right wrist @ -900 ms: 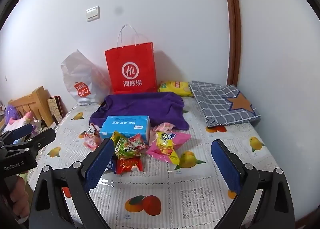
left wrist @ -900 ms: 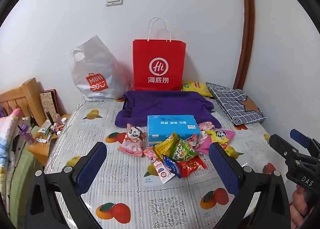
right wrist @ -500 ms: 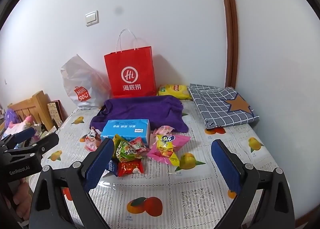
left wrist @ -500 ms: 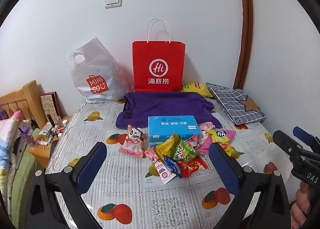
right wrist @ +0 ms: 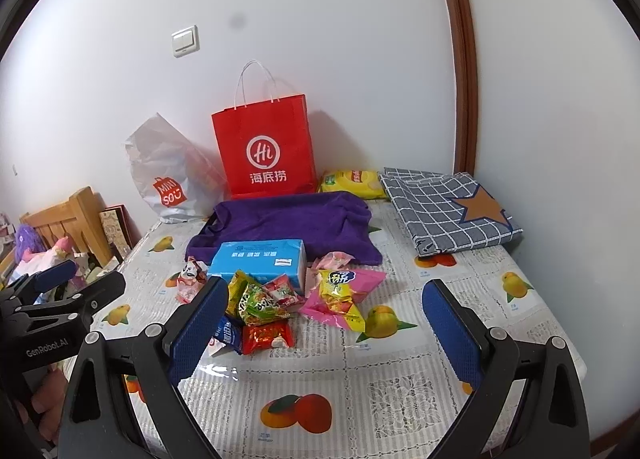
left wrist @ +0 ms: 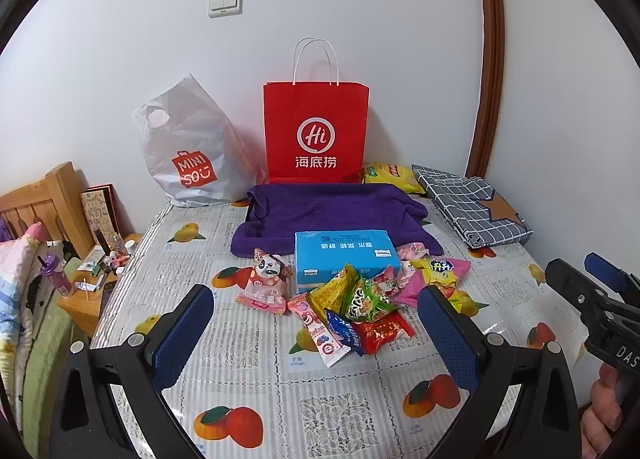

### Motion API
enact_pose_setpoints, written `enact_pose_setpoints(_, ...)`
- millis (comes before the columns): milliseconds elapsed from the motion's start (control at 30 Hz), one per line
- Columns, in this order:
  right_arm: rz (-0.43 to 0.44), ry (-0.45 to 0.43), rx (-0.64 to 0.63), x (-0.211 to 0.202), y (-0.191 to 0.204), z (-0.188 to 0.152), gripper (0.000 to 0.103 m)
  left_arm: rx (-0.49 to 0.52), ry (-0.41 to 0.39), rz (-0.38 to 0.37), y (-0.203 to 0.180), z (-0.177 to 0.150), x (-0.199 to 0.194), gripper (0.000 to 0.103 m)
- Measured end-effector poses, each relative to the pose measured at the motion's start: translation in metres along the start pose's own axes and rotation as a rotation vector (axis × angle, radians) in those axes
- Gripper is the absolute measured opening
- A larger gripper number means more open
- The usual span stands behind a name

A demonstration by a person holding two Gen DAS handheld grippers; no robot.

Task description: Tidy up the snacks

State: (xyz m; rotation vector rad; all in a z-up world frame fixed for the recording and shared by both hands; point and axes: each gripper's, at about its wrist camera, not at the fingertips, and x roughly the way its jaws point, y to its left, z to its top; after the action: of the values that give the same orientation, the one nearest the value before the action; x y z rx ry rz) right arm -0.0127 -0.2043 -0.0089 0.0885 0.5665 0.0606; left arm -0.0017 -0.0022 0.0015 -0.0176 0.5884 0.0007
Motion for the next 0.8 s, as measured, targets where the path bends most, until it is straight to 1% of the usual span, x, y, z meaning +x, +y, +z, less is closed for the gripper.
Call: enact_pose_setpoints(800, 0.000, 0.002, 0.020, -0.0006, -0.0047, -0.0038, 0.097, 0.005, -0.002, 0.001, -0.0060, -0.0044, -0.0009, 0.103)
